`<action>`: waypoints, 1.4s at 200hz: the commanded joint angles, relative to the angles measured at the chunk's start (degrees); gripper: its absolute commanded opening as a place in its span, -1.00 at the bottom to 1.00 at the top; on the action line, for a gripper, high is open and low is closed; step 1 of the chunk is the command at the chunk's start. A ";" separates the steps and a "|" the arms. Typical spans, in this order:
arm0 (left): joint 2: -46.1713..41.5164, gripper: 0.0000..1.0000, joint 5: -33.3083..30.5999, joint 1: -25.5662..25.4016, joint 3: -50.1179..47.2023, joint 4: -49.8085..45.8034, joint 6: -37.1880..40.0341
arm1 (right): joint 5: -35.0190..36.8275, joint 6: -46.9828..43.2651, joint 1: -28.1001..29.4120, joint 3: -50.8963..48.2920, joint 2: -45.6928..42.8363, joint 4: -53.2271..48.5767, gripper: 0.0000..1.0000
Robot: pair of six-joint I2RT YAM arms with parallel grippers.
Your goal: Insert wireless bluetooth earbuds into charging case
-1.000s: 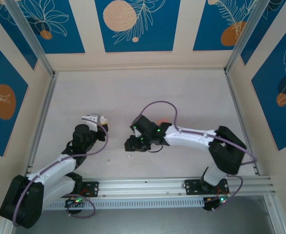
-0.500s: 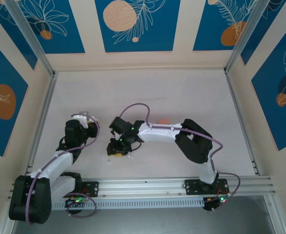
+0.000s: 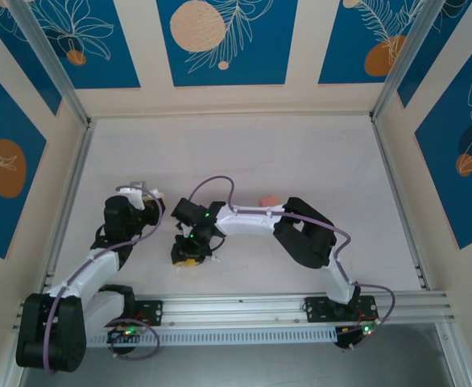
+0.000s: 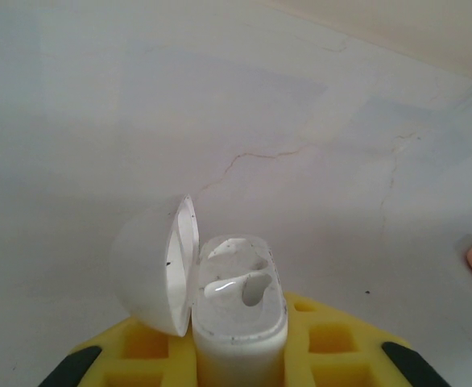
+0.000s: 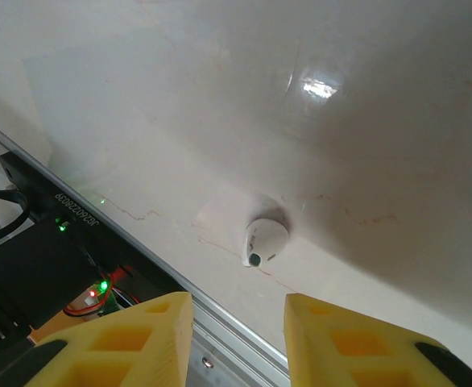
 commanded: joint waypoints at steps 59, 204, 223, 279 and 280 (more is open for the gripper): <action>-2.15 -0.60 2.33 0.99 0.63 1.30 -1.35 | -2.56 -0.66 0.60 3.58 4.01 -2.20 -0.34; -4.15 -0.61 3.47 1.06 0.54 1.71 -1.26 | -2.19 -2.79 -1.25 5.00 7.30 -4.27 -0.45; -4.37 -0.61 3.55 1.06 0.57 1.65 -1.08 | -2.24 -3.03 -1.50 5.08 7.61 -4.27 -0.49; -4.32 -0.61 3.79 1.06 0.63 1.38 -0.91 | -2.42 -3.52 -1.56 5.98 8.10 -4.88 -0.57; -4.35 -0.61 3.79 1.06 0.59 1.38 -0.91 | -2.42 -3.55 -1.61 6.01 8.10 -4.88 -0.57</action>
